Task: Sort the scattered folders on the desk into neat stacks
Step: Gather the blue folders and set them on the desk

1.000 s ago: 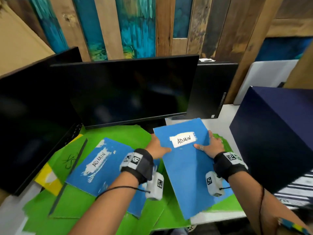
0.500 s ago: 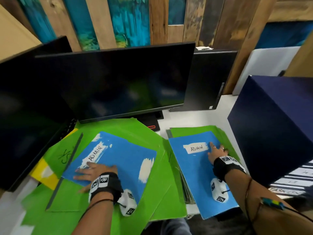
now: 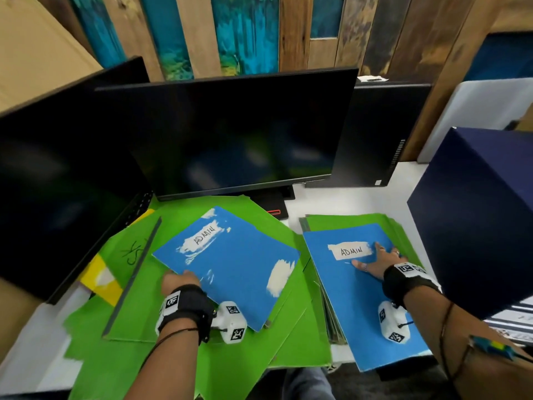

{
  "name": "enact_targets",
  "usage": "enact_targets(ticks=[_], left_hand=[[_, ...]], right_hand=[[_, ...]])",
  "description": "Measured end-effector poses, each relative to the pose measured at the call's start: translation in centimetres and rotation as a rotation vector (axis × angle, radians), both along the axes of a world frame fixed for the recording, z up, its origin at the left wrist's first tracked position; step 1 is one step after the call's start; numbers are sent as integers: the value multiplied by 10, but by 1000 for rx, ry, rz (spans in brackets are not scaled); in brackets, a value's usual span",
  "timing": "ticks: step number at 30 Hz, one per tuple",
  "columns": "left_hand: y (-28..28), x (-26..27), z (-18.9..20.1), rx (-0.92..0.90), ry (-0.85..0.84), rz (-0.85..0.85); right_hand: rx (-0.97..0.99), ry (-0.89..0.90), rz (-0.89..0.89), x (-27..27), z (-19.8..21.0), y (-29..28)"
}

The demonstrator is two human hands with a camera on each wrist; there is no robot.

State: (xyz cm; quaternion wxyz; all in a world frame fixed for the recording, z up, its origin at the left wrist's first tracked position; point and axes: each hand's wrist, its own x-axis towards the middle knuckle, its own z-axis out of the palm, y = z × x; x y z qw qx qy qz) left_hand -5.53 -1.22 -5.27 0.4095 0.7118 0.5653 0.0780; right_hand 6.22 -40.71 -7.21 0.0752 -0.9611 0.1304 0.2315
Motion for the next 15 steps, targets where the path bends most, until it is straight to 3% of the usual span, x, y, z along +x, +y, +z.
enact_targets(ticks=[6,15], left_hand=[[-21,15,45,55,-215,-24],[-35,48,59,84,-347,-195]], right_hand=[[30,-32,-14,-5,-4,-6],[89,57,-121,-9,3,-8]])
